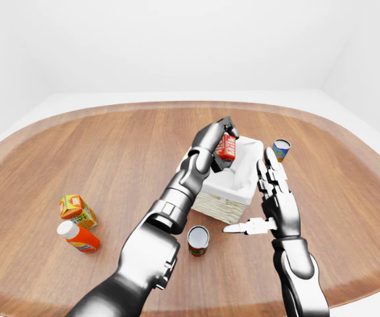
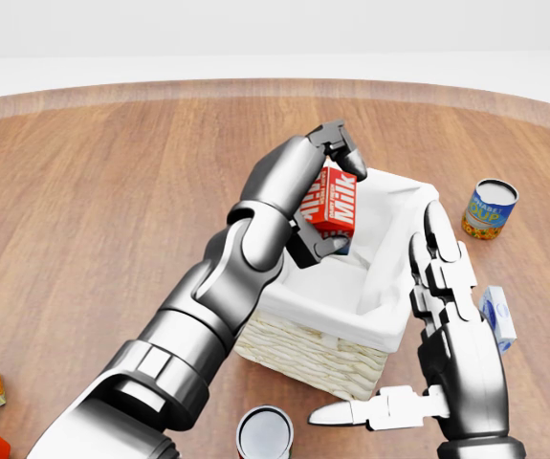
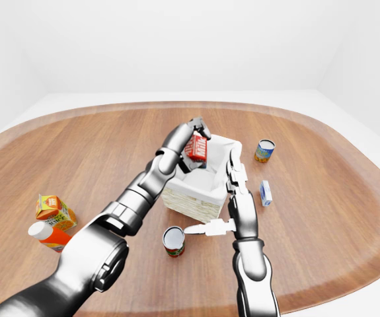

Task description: Pick the milk and place it in the basket.

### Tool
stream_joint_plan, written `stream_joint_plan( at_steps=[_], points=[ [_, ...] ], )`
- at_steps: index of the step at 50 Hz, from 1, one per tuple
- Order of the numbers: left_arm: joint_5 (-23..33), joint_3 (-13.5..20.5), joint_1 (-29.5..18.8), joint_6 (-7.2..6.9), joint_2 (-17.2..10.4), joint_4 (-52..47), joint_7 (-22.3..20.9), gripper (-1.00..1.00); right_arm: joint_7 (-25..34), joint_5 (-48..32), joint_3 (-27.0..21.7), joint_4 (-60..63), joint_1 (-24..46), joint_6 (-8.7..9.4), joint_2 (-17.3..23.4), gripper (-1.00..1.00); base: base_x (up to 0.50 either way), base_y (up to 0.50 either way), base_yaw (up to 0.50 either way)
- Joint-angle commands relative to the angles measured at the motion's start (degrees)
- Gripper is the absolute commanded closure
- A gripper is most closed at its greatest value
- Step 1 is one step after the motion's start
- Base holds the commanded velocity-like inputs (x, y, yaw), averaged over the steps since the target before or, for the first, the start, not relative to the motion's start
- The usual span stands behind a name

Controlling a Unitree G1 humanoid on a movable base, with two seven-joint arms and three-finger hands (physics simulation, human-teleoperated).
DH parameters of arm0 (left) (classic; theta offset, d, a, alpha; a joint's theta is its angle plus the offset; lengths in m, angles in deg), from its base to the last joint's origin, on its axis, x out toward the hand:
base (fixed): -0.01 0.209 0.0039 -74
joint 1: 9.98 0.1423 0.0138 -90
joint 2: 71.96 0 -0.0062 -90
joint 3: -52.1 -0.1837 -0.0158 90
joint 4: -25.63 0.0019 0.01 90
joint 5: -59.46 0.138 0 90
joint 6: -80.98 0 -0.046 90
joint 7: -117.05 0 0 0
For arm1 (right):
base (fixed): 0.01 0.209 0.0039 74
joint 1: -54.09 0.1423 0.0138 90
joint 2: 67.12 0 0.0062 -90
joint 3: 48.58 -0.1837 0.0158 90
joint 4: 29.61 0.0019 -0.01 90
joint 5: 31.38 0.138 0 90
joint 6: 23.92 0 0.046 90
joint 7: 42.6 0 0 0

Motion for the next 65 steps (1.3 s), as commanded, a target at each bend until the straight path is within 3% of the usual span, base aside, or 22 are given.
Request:
stream_joint_plan(
  at_steps=[1, 65],
  points=[
    [-2.2, 1.1, -2.2, 0.00, 0.5, 2.7, 2.8, 1.00, 0.1, 0.0, 0.1, 0.1, -0.1, -0.03, 0.0, -1.00, 0.00, 0.00, 0.00],
    [-0.9, 2.2, -2.4, 0.00, 1.0, 10.7, 5.9, 1.00, 0.2, 0.0, 0.6, 1.0, -0.7, 0.10, 0.1, -1.00, 0.00, 0.00, 0.00]
  ],
)
